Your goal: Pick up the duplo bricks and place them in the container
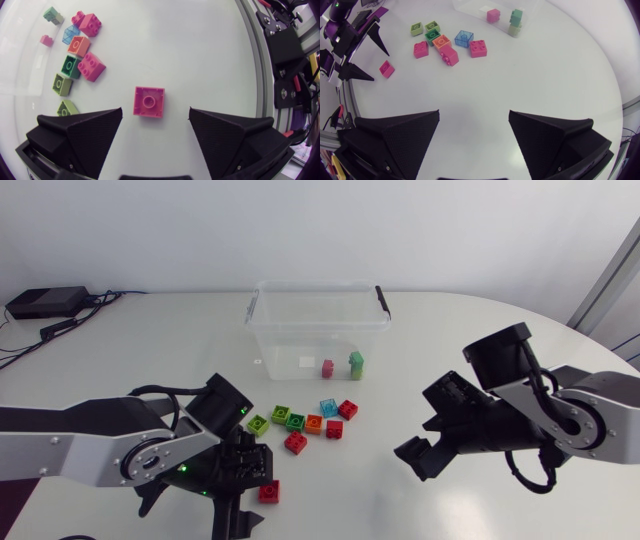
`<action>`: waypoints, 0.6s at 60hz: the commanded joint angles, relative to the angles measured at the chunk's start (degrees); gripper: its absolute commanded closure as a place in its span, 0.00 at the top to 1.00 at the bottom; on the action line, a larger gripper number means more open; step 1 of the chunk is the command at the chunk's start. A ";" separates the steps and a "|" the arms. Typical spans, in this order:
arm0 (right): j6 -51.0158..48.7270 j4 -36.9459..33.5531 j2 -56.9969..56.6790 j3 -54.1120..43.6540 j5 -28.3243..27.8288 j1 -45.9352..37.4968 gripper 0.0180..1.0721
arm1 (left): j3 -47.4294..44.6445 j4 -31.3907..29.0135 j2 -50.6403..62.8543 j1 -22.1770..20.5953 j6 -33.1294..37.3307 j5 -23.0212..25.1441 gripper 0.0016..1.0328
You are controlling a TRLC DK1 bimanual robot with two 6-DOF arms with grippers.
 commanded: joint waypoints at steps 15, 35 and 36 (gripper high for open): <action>0.84 5.63 8.02 1.93 4.02 5.69 0.95 | 3.26 2.27 6.58 -0.55 1.50 1.91 0.73; -5.31 9.67 18.31 8.44 3.32 11.22 0.95 | 5.81 0.68 10.18 -0.64 0.09 6.39 0.28; -6.81 9.67 18.75 9.14 3.58 11.31 0.95 | 5.81 0.24 9.83 -0.55 0.18 6.39 0.28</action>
